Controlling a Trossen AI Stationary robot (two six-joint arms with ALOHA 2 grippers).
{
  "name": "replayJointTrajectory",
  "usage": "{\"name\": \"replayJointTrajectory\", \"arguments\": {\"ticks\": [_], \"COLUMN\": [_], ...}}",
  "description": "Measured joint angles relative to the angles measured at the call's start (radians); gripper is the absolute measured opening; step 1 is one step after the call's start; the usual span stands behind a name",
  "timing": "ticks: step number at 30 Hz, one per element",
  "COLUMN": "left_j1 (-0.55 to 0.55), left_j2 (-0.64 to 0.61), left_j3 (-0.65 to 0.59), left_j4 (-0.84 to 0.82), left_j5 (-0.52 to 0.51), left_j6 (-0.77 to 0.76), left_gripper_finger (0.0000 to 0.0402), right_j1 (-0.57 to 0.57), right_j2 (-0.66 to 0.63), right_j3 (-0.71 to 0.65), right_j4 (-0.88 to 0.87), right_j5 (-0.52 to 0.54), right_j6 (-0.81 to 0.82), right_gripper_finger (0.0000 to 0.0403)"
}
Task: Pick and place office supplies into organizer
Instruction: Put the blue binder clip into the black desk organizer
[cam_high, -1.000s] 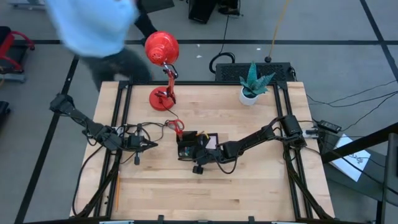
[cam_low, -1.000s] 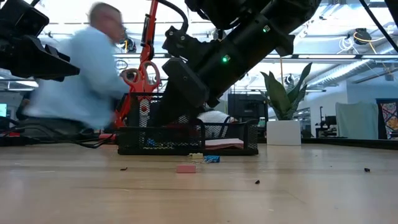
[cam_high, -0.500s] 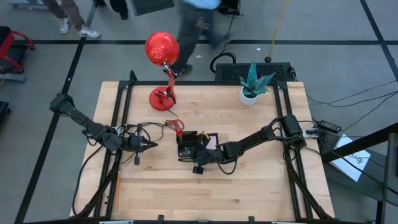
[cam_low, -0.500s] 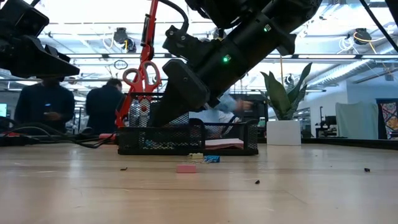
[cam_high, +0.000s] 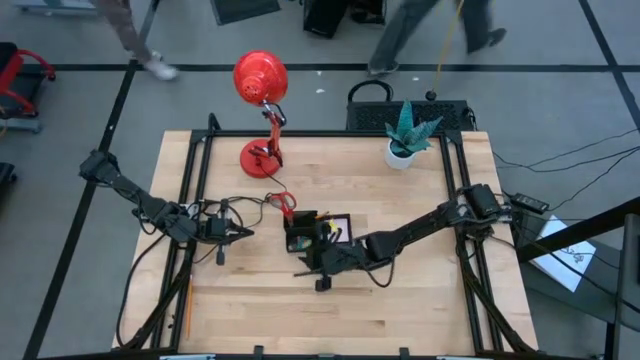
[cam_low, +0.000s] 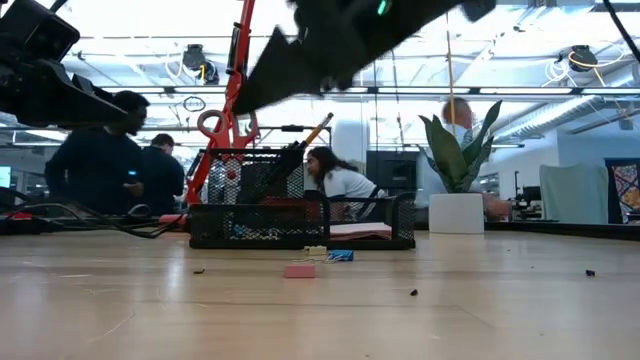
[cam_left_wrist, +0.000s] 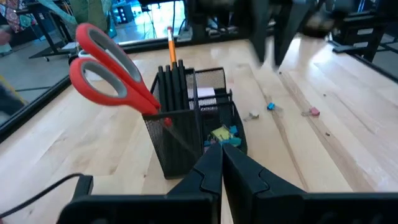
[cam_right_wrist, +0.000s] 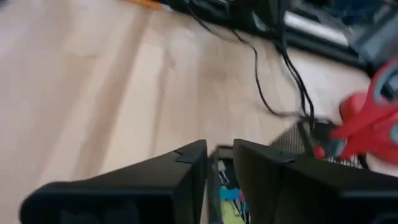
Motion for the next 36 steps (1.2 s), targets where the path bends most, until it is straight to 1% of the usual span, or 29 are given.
{"name": "replayJointTrajectory", "arguments": {"ticks": [2, 3, 5, 6, 7, 14, 15, 19, 21, 24, 27, 36], "left_j1": [0.000, 0.000, 0.000, 0.000, 0.000, 0.000, 0.000, 0.000, 0.000, 0.000, 0.000, 0.000], "left_j2": [0.003, 0.004, 0.005, 0.005, 0.005, 0.005, 0.005, 0.005, 0.005, 0.005, 0.005, 0.005], "left_j3": [0.000, 0.000, 0.000, 0.000, 0.000, 0.000, 0.000, 0.000, 0.000, 0.000, 0.000, 0.000], "left_j4": [0.000, 0.001, 0.000, 0.000, 0.000, 0.001, 0.003, 0.006, 0.004, 0.002, 0.002, 0.000], "left_j5": [0.000, 0.000, 0.000, 0.000, 0.000, -0.005, -0.005, -0.005, -0.005, -0.006, -0.006, -0.007], "left_j6": [0.000, 0.000, 0.000, 0.000, 0.000, -0.003, -0.004, -0.010, -0.011, -0.010, -0.010, -0.010], "left_gripper_finger": [0.0019, 0.0019, 0.0019, 0.0019, 0.0019, 0.0019, 0.0019, 0.0019, 0.0019, 0.0019, 0.0019, 0.0019], "right_j1": [0.020, 0.027, 0.034, 0.035, 0.038, 0.039, 0.037, 0.033, 0.029, 0.025, 0.025, 0.025], "right_j2": [-0.030, -0.044, -0.060, -0.061, -0.061, 0.007, 0.021, 0.064, 0.076, 0.086, 0.098, 0.097], "right_j3": [0.000, 0.000, 0.000, 0.000, 0.000, 0.000, 0.000, 0.000, 0.000, -0.001, -0.001, -0.001], "right_j4": [-0.034, -0.063, -0.102, -0.115, -0.119, -0.164, -0.174, -0.192, -0.201, -0.243, -0.257, -0.293], "right_j5": [-0.014, -0.044, -0.146, -0.180, -0.187, -0.182, -0.174, -0.079, -0.081, -0.077, -0.029, 0.001], "right_j6": [-0.023, -0.029, -0.029, -0.026, -0.021, 0.047, 0.058, 0.079, 0.081, 0.081, 0.079, 0.092], "right_gripper_finger": [0.0058, 0.0048, 0.0022, 0.0011, 0.0006, 0.0002, 0.0002, 0.0001, 0.0001, 0.0001, 0.0001, 0.0000]}}
